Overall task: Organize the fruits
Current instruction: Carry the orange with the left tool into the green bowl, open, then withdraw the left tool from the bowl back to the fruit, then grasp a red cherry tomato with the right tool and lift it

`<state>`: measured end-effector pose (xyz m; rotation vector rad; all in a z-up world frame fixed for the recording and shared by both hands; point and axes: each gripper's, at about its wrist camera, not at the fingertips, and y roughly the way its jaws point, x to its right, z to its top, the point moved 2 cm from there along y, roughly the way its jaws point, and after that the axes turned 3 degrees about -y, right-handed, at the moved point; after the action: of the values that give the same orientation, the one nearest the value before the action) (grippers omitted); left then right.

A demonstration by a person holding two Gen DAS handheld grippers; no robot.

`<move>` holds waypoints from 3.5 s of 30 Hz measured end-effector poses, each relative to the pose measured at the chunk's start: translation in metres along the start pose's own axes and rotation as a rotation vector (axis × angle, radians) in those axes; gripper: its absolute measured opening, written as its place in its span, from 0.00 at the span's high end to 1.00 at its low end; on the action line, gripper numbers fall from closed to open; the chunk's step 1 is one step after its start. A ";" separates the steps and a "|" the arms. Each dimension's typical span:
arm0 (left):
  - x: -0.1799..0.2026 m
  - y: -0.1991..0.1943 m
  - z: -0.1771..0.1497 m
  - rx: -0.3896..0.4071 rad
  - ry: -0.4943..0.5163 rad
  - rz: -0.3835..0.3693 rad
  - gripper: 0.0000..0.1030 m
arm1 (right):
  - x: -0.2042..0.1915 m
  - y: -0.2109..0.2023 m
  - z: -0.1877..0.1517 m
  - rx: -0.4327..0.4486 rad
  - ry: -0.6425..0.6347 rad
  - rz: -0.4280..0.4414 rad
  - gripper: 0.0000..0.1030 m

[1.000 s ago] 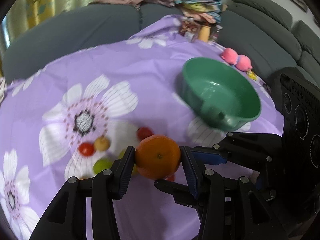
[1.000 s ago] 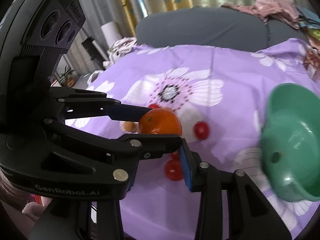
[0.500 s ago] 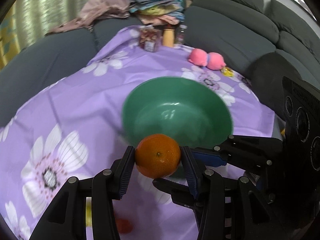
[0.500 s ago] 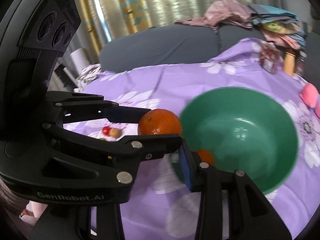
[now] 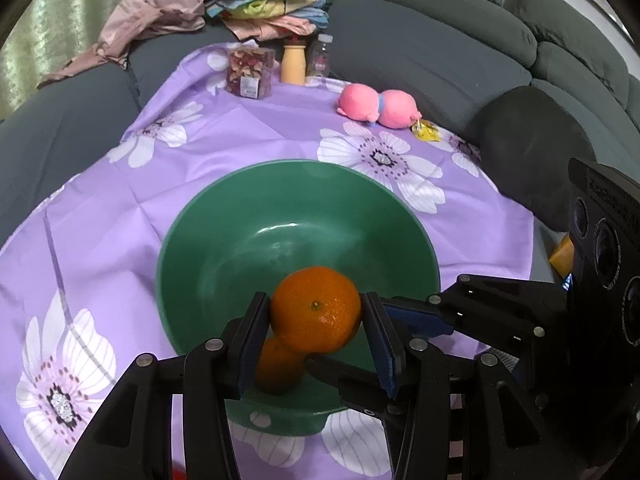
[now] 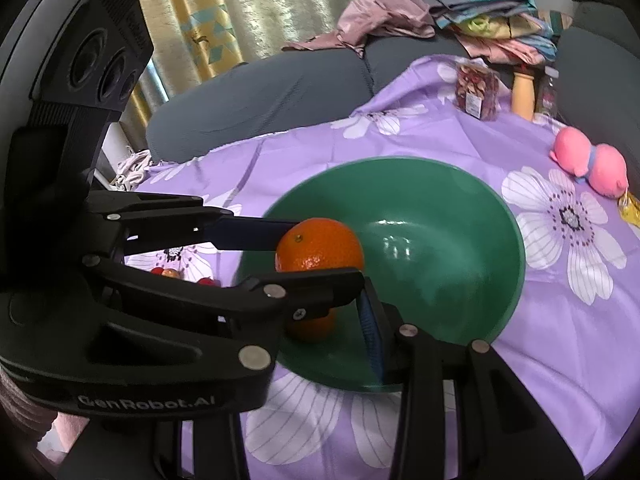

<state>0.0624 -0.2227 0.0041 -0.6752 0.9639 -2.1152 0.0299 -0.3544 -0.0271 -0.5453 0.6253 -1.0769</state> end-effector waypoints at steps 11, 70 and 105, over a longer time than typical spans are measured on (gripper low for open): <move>-0.005 -0.002 0.005 0.013 -0.036 0.016 0.54 | 0.000 -0.002 0.000 0.003 -0.004 -0.026 0.61; -0.140 -0.099 -0.184 0.004 -0.471 0.053 0.53 | -0.150 0.069 -0.054 -0.309 -0.290 0.196 0.55; -0.108 -0.044 -0.155 -0.093 -0.376 -0.008 0.53 | -0.103 0.023 -0.027 -0.135 -0.209 0.180 0.70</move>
<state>0.0047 -0.0528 -0.0694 -1.0792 0.8508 -1.8656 -0.0090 -0.2542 -0.0411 -0.6956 0.5546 -0.7997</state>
